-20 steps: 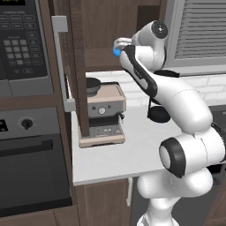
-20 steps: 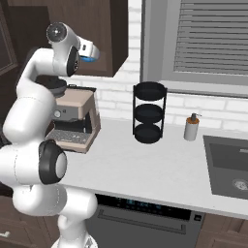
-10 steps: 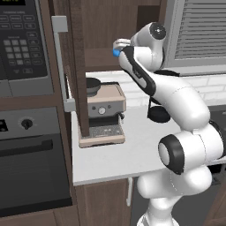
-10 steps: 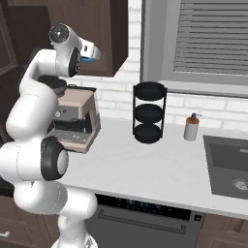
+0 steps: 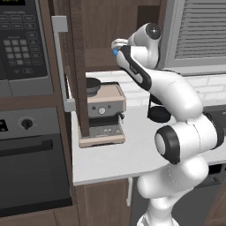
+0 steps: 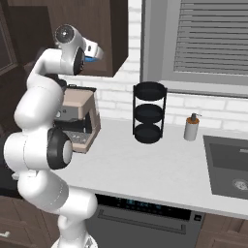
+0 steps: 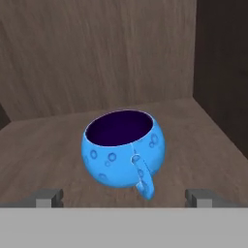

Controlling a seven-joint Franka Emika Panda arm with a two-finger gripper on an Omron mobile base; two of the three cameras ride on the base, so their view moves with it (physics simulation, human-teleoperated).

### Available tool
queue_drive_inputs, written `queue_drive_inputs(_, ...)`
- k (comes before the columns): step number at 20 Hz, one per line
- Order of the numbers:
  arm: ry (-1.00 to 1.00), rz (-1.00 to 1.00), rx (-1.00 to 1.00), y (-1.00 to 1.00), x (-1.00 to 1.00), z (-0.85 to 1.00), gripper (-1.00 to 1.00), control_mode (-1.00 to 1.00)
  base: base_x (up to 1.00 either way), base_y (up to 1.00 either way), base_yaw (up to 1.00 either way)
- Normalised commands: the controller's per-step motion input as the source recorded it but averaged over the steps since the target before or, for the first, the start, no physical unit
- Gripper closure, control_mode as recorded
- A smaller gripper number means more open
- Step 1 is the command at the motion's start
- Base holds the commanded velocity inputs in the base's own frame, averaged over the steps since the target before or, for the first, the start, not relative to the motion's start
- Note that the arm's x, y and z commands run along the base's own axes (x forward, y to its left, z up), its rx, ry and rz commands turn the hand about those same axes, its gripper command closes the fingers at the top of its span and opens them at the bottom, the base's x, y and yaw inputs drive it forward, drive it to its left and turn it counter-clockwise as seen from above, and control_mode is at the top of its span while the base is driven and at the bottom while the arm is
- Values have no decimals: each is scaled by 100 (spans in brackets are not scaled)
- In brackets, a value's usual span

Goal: Gather all objects into one cabinet and sort the glasses and bowls to opposite sides.

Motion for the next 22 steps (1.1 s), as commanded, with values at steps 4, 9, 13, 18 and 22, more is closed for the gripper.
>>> queue_drive_inputs(4, 7, 0, 0, 0, 23, -6, -100, -100, 0, 0, 0)
queue_drive_inputs(9, 5, 0, 0, 0, 7, -3, -100, -100, 0, 0, 0)
queue_drive_inputs(13, 2, 0, 0, 0, 8, -4, -100, -100, 0, 0, 0)
queue_drive_inputs(18, 2, 0, 0, 0, 10, -15, -100, -100, 0, 0, 0)
queue_drive_inputs(22, 0, 0, 0, 0, 10, -14, -100, -100, 0, 0, 0)
